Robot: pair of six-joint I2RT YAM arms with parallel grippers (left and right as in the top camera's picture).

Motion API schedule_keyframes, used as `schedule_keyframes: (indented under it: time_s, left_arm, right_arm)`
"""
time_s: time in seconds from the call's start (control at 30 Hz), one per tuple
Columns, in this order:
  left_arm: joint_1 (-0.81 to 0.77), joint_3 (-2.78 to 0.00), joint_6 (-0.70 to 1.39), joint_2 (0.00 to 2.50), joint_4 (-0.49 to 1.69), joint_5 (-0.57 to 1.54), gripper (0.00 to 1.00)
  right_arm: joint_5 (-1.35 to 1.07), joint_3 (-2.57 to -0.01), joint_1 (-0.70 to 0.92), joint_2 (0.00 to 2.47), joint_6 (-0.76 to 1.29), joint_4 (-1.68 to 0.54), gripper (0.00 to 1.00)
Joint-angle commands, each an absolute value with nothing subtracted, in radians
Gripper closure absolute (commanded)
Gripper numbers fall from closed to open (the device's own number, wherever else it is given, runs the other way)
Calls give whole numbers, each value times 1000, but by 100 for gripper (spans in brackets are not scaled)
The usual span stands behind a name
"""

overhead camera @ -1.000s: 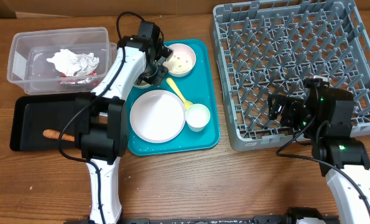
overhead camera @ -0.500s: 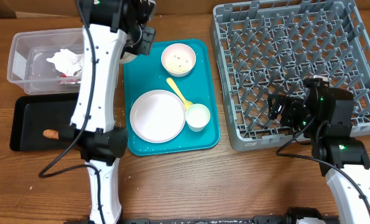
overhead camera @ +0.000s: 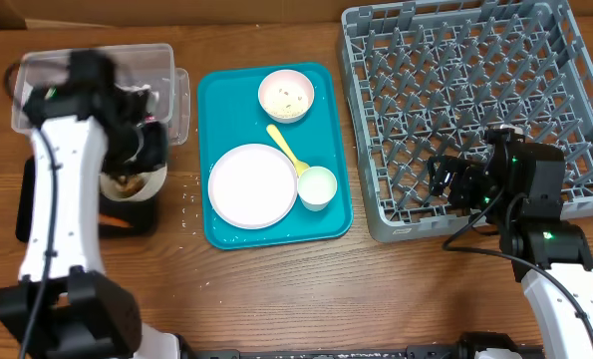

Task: Sort waste into correct bins and load items into the dishwasher
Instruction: 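Tip the small bowl over the black tray to empty the food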

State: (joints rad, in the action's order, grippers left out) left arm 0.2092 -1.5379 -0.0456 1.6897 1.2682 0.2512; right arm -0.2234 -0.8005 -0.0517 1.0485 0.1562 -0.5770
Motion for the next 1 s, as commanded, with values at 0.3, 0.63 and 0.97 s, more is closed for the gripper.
schedule_keyframes:
  time_s: [0.3, 0.63, 0.97]
  left_arm:
    - [828, -1159, -415, 1807, 980, 1457, 96]
    - [969, -1158, -96, 1812, 876, 1580, 96]
    - [949, -1160, 113, 1812, 554, 1579, 96]
  right_arm:
    - [-244, -822, -52, 1045, 153, -581, 0]
    - [-249, -822, -52, 1045, 153, -581, 0]
    - [-248, -822, -52, 1045, 153, -569, 0]
